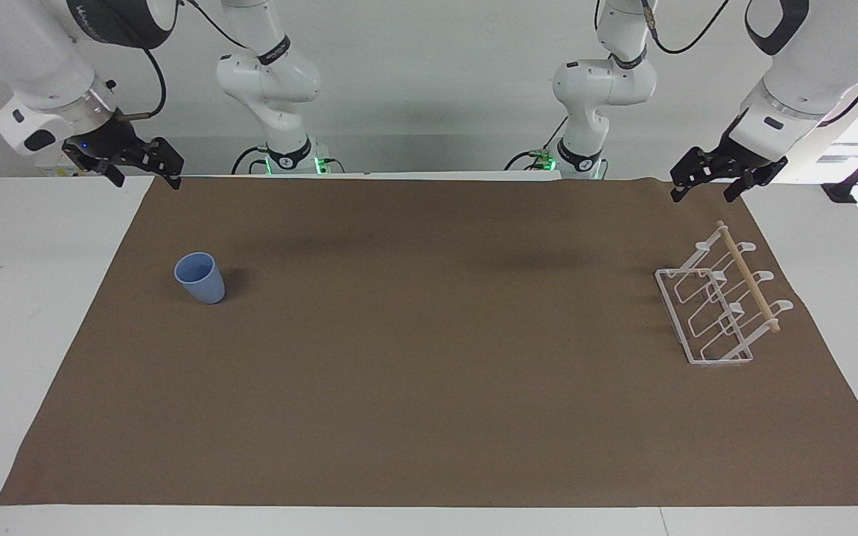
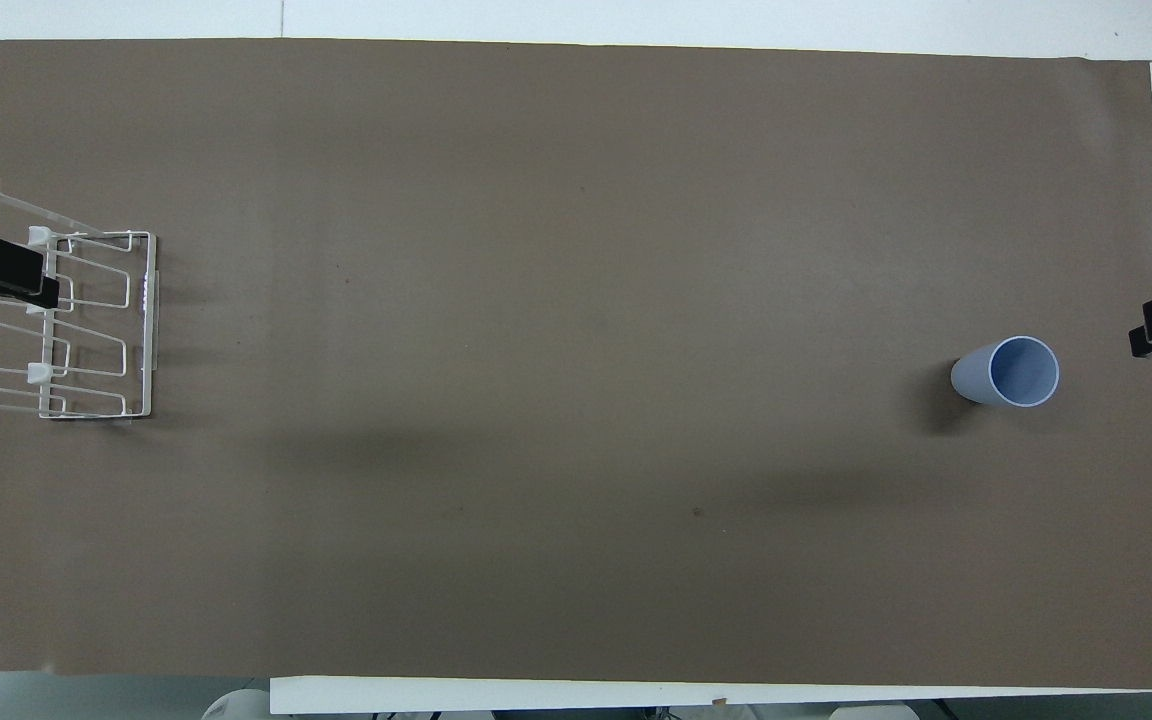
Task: Hang cup on cup holder
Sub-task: 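Reach the right gripper down to the light blue cup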
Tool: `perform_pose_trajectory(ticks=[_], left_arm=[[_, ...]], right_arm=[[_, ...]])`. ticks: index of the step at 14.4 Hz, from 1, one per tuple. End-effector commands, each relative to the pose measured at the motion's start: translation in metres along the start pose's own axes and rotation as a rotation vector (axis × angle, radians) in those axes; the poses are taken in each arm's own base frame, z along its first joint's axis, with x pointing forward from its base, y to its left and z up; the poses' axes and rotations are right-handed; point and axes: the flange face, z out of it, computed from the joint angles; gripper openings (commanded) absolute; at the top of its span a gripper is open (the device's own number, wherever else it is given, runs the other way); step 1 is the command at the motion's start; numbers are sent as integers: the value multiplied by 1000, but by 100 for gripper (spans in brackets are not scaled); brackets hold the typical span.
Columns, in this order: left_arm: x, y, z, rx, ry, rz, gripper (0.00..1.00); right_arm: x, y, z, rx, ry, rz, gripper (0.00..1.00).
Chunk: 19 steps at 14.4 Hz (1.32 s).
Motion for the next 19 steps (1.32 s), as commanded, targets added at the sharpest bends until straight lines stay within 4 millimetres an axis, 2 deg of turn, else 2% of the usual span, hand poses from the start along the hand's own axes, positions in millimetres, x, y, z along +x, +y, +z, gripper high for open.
perform_pose_trajectory(ticks=[1,3,5,7,8,10,11,13,14,16,19], left_arm=[[-5,-5,1,-3,7,-19,100],[-5,-4,1,-3,7,-18,100],[-5,-4,1,-3,7,-18,100],[-5,-5,1,-3,7,-19,100],[-5,-5,1,-3,7,-19,100],[-5,-4,1,-3,7,-18,100],[-5,-4,1,-3,7,-18,100],[-5,-4,1,-3,7,-18,100],[-5,-4,1,-3,7,-18,100],[-5,-4,1,-3,7,-18,100],[-5,-4,1,-3,7,-18,100]], right_arm=[[-3,1,3,15,10,21,100],[-3,-3,1,14,10,12,100],[-6,1,-4,14,25,20,100],[-9,-4,-4,13,18,-3,100],[-8,0,0,20,20,-24,100],[13,-2,26,58,80,-107,100],[28,-2,47,59,81,-113,100],[58,1,99,53,93,-184,100],[66,8,130,47,119,-230,100],[75,25,177,41,136,-255,100],[82,40,212,49,101,-334,100]])
